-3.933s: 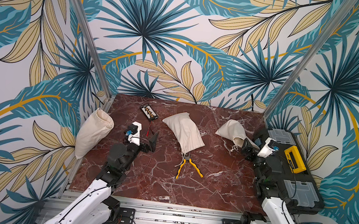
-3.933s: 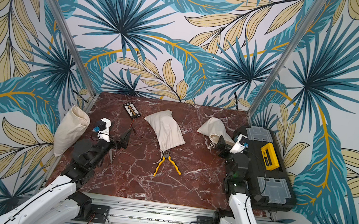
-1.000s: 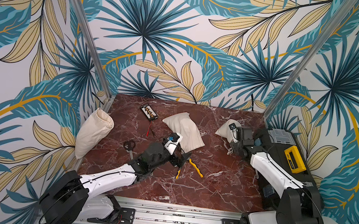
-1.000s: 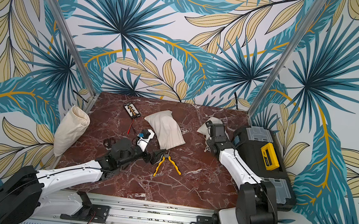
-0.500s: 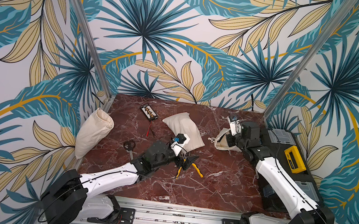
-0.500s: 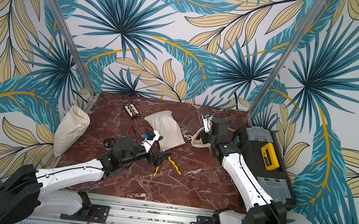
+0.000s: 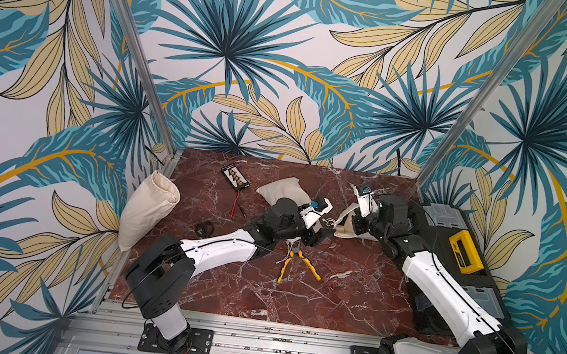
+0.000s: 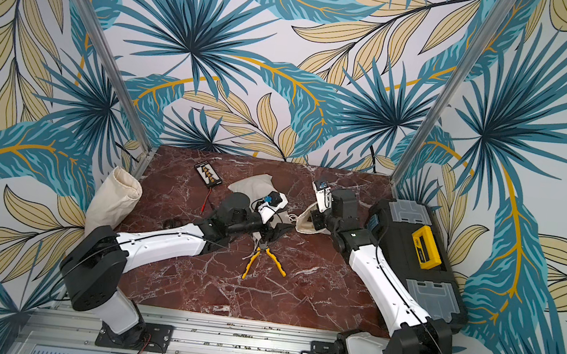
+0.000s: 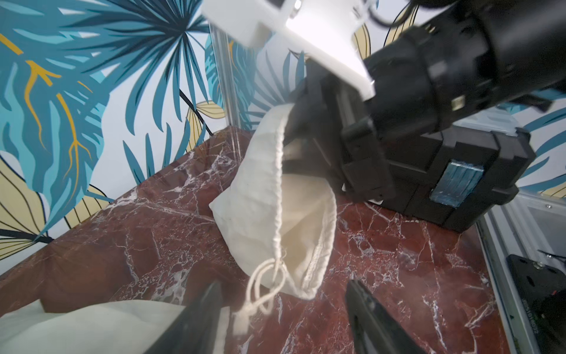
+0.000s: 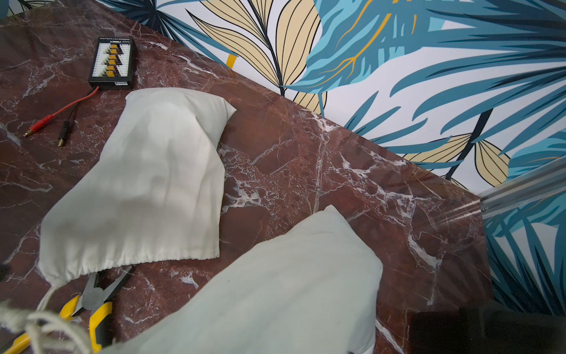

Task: Close the soil bag
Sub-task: Adjust the soil bag at the center of the board.

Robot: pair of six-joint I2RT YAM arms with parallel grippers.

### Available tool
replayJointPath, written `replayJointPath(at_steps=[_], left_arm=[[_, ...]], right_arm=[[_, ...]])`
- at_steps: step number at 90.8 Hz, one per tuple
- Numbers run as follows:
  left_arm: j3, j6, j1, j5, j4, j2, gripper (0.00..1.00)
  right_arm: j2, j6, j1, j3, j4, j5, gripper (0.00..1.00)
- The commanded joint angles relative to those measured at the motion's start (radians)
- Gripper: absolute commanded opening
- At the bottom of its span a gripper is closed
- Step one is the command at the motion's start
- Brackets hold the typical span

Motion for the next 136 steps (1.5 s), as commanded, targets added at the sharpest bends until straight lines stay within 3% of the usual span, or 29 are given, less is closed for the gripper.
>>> replayJointPath(at_steps=[1, 22, 58, 92, 107, 123, 136], left_arm=[[0.041, 0.002, 0.034, 0.108, -0.056, 0.044, 0.56], [0.048, -0.036, 0.039, 0.212, -0.007, 0.063, 0.31], [0.079, -0.079, 0.045, 0.232, 0.027, 0.089, 0.31], [0.067, -0.122, 0.062, 0.187, 0.039, 0.077, 0.17], [0.057, -0.144, 0.071, 0.148, 0.037, 0.056, 0.00], [0.001, -0.166, 0.109, 0.080, 0.025, -0.047, 0.00], [-0.006, -0.174, 0.122, 0.072, -0.037, -0.129, 0.00]], right_arm=[[-0.027, -0.003, 0.006, -0.026, 0.034, -0.016, 0.00], [-0.040, -0.018, 0.006, -0.045, 0.038, 0.000, 0.00], [-0.034, -0.025, 0.006, -0.049, 0.043, -0.006, 0.00], [-0.029, -0.022, 0.006, -0.067, 0.051, 0.013, 0.00], [-0.031, -0.023, 0.006, -0.080, 0.049, 0.041, 0.00], [-0.038, -0.021, 0.004, -0.133, 0.051, 0.159, 0.00], [-0.050, -0.011, 0.003, -0.170, 0.073, 0.172, 0.00]])
